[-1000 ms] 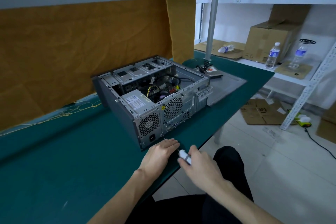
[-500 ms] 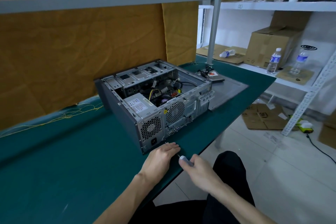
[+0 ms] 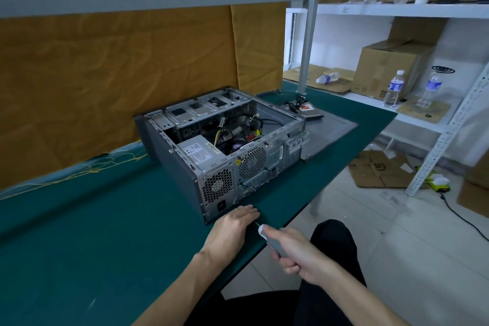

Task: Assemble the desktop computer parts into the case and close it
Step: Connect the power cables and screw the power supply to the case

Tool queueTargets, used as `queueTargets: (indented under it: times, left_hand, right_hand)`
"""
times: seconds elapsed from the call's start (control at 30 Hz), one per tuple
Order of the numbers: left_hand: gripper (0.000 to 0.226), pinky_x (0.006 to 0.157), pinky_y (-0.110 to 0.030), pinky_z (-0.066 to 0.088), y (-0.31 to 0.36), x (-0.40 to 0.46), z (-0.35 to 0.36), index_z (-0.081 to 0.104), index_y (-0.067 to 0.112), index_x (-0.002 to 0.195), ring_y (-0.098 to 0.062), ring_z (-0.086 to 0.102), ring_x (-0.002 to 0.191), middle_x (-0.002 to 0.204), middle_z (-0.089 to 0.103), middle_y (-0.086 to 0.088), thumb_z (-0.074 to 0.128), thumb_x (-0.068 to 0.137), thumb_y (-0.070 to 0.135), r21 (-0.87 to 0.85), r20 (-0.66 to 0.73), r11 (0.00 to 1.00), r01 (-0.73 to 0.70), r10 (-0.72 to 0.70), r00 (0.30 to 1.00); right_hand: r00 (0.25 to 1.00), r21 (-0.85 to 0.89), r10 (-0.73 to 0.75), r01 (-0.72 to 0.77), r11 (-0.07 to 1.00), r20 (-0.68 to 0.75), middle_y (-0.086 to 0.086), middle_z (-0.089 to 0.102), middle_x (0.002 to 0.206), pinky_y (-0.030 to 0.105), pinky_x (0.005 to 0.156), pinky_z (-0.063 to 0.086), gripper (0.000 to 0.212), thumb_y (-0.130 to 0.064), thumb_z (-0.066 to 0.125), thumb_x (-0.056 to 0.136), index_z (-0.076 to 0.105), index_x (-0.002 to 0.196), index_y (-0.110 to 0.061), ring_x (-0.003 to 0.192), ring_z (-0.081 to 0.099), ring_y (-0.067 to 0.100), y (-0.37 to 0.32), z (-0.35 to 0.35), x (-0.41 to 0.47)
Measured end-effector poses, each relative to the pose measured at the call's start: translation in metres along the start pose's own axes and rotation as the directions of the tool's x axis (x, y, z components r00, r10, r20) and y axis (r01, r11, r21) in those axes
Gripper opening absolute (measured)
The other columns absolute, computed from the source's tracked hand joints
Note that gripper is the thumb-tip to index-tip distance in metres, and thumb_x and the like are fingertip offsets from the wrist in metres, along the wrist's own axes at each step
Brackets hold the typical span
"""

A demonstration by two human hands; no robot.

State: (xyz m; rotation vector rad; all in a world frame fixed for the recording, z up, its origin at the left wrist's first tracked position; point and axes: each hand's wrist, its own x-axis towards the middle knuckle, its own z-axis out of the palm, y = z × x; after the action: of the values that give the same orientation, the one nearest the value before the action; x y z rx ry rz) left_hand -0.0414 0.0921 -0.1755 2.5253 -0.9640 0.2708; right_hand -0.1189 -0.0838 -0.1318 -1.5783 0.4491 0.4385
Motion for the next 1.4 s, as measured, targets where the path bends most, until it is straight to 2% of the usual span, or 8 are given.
queueTargets:
  times: [0.07, 0.13, 0.2, 0.4, 0.63, 0.87, 1.07, 1.4]
  left_hand:
    - [0.048, 0.117, -0.034, 0.039, 0.003, -0.002, -0.005, 0.065, 0.011, 0.136, -0.018, 0.049, 0.141, 0.144, 0.060, -0.003, 0.057, 0.093, -0.008, 0.023, -0.009, 1.000, -0.003, 0.003, 1.000]
    - [0.040, 0.105, -0.045, 0.051, 0.003, -0.006, -0.015, 0.075, 0.009, 0.120, -0.025, 0.059, 0.130, 0.132, 0.068, -0.006, 0.068, 0.084, -0.007, 0.104, -0.127, 0.993, -0.061, 0.075, 0.989]
    - [0.029, 0.099, -0.046, 0.050, -0.003, -0.008, -0.026, 0.078, 0.010, 0.107, -0.030, 0.061, 0.124, 0.127, 0.070, -0.005, 0.070, 0.082, -0.002, 0.224, -0.324, 0.970, -0.099, 0.170, 0.931]
    - [0.034, 0.096, -0.041, 0.039, -0.004, 0.006, -0.066, 0.067, 0.019, 0.126, -0.029, 0.050, 0.131, 0.137, 0.059, -0.004, 0.065, 0.092, 0.014, 0.404, -0.549, 0.909, 0.106, 0.148, 0.823]
    - [0.045, 0.110, -0.047, 0.041, -0.011, 0.030, -0.098, 0.063, 0.013, 0.135, -0.032, 0.057, 0.130, 0.138, 0.063, -0.010, 0.069, 0.094, 0.031, 0.394, -0.491, 0.895, 0.211, 0.010, 0.871]
    - [0.038, 0.107, -0.040, 0.047, -0.009, 0.031, -0.098, 0.073, 0.015, 0.124, -0.024, 0.068, 0.117, 0.123, 0.073, -0.003, 0.078, 0.090, 0.031, 0.283, -0.531, 0.926, 0.250, -0.066, 0.845]
    - [0.037, 0.106, -0.040, 0.048, -0.008, 0.030, -0.099, 0.073, 0.016, 0.123, -0.023, 0.069, 0.116, 0.123, 0.073, -0.003, 0.077, 0.090, 0.032, 0.302, -0.529, 0.919, 0.252, -0.059, 0.847]
    - [0.035, 0.105, -0.039, 0.048, -0.009, 0.031, -0.098, 0.073, 0.016, 0.122, -0.023, 0.069, 0.116, 0.122, 0.074, -0.002, 0.076, 0.091, 0.031, 0.324, -0.526, 0.913, 0.249, -0.045, 0.849]
  right_hand:
    - [0.974, -0.461, -0.202, 0.132, 0.877, -0.104, -0.004, 0.058, 0.067, 0.026, 0.045, 0.030, 0.041, -0.057, 0.057, 0.097, 0.048, 0.092, -0.017, 0.046, 0.047, 0.010, 0.001, 0.000, -0.004]
    - [0.862, -0.887, -0.497, 0.145, 0.438, -0.105, -0.008, 0.054, 0.077, 0.031, 0.054, 0.034, 0.036, -0.057, 0.046, 0.101, 0.039, 0.091, -0.023, 0.066, 0.060, 0.014, 0.008, 0.003, -0.002]
    - [0.790, -0.941, -0.612, 0.173, 0.290, -0.043, -0.010, 0.051, 0.077, 0.031, 0.055, 0.034, 0.032, -0.053, 0.038, 0.105, 0.034, 0.090, -0.026, 0.067, 0.060, 0.017, 0.011, 0.007, -0.001]
    - [0.949, -0.469, -0.309, 0.243, 0.849, -0.067, -0.001, 0.051, 0.073, 0.028, 0.056, 0.034, 0.042, -0.052, 0.054, 0.101, 0.043, 0.080, -0.018, 0.059, 0.043, 0.013, -0.004, -0.004, 0.007]
    - [0.804, -0.965, -0.594, 0.147, 0.219, -0.012, 0.002, 0.068, 0.092, 0.032, 0.061, 0.039, 0.038, -0.052, 0.040, 0.106, 0.053, 0.099, -0.017, 0.081, 0.068, 0.024, -0.007, 0.012, -0.002]
    - [0.924, -0.696, -0.380, 0.244, 0.676, -0.046, -0.006, 0.038, 0.057, 0.028, 0.048, 0.028, 0.053, -0.049, 0.051, 0.103, 0.035, 0.063, -0.018, 0.047, 0.032, 0.013, -0.012, 0.003, 0.006]
    - [0.827, -0.948, -0.558, 0.121, 0.294, -0.067, 0.000, 0.062, 0.080, 0.031, 0.056, 0.034, 0.042, -0.051, 0.041, 0.106, 0.045, 0.081, -0.017, 0.071, 0.061, 0.022, -0.013, 0.021, -0.003]
    - [0.939, -0.741, -0.338, 0.188, 0.644, -0.056, -0.007, 0.038, 0.057, 0.022, 0.042, 0.026, 0.055, -0.050, 0.052, 0.101, 0.035, 0.059, -0.020, 0.039, 0.030, 0.007, -0.017, 0.007, 0.016]
